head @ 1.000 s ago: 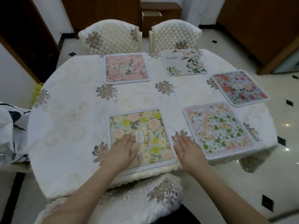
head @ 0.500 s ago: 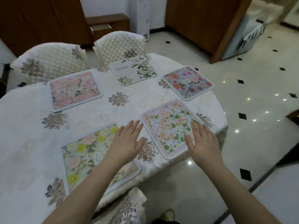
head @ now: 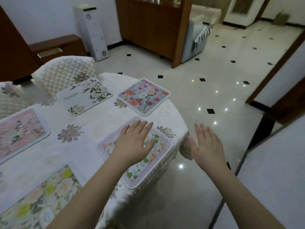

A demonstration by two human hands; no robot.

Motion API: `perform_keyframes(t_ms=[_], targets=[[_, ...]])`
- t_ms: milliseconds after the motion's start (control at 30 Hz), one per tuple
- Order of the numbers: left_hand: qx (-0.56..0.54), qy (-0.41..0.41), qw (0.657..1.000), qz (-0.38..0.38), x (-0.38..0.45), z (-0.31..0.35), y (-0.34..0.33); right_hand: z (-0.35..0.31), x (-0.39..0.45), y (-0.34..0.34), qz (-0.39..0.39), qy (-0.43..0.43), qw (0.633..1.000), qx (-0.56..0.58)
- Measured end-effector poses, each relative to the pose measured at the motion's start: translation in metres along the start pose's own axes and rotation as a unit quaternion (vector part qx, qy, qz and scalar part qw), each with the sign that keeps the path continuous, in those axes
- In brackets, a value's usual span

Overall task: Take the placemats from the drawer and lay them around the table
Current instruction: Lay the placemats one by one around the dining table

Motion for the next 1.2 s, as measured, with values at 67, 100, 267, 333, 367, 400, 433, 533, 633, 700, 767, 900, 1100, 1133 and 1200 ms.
perform_keyframes(t_ms=[67,100,267,333,367,400,433,533,633,700,767,900,1100,1133,1200], targets=[[-0.001,-0.015,1.0,0.003,0.018,0.018,-0.002,0.01,0.002,0.007,0.001,-0.012,1.0,0.001],[-0.003,-0.025,1.0,0.003,0.028,0.029,-0.003,0.016,0.004,0.01,0.002,-0.021,1.0,-0.002],[-0.01,-0.086,0.996,-0.01,0.081,0.079,-0.022,0.053,0.007,0.018,0.005,-0.068,0.998,-0.02],[-0.013,-0.125,0.992,-0.023,0.103,0.097,-0.028,0.07,0.008,0.023,0.007,-0.087,0.996,-0.023],[-0.012,-0.15,0.988,-0.03,0.112,0.107,-0.03,0.079,0.009,0.026,0.009,-0.097,0.995,-0.028],[-0.013,-0.174,0.984,-0.034,0.121,0.117,-0.03,0.088,0.01,0.029,0.014,-0.108,0.993,-0.035],[-0.013,-0.196,0.98,-0.037,0.129,0.127,-0.029,0.097,0.01,0.033,0.021,-0.119,0.992,-0.042],[-0.018,-0.231,0.972,-0.039,0.156,0.153,-0.026,0.123,0.01,0.045,0.037,-0.151,0.986,-0.065],[-0.016,-0.258,0.966,-0.022,0.179,0.183,-0.02,0.149,0.007,0.06,0.056,-0.188,0.978,-0.065],[-0.017,-0.279,0.96,-0.019,0.192,0.205,-0.02,0.167,0.004,0.067,0.06,-0.209,0.975,-0.054],[-0.013,-0.306,0.952,-0.01,0.199,0.229,-0.019,0.184,0.0,0.071,0.057,-0.221,0.972,-0.056],[-0.014,-0.34,0.94,-0.018,0.212,0.273,-0.027,0.224,-0.012,0.078,0.077,-0.265,0.96,-0.056],[0.001,-0.36,0.932,-0.035,0.238,0.328,-0.051,0.284,-0.007,0.083,0.096,-0.294,0.95,-0.035],[0.003,-0.358,0.933,-0.034,0.242,0.336,-0.054,0.292,-0.004,0.084,0.096,-0.298,0.949,-0.028],[0.012,-0.353,0.935,-0.04,0.252,0.353,-0.058,0.303,0.004,0.087,0.1,-0.301,0.948,-0.015]])
Point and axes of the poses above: each hand's wrist, its own x-axis towards the middle knuckle, its own y-axis out of the back of the hand, z = x × y, the point moved 9 cm from there along x, towards the middle knuckle, and after that the axes turned 4 degrees about -x, right-handed, at the moved point
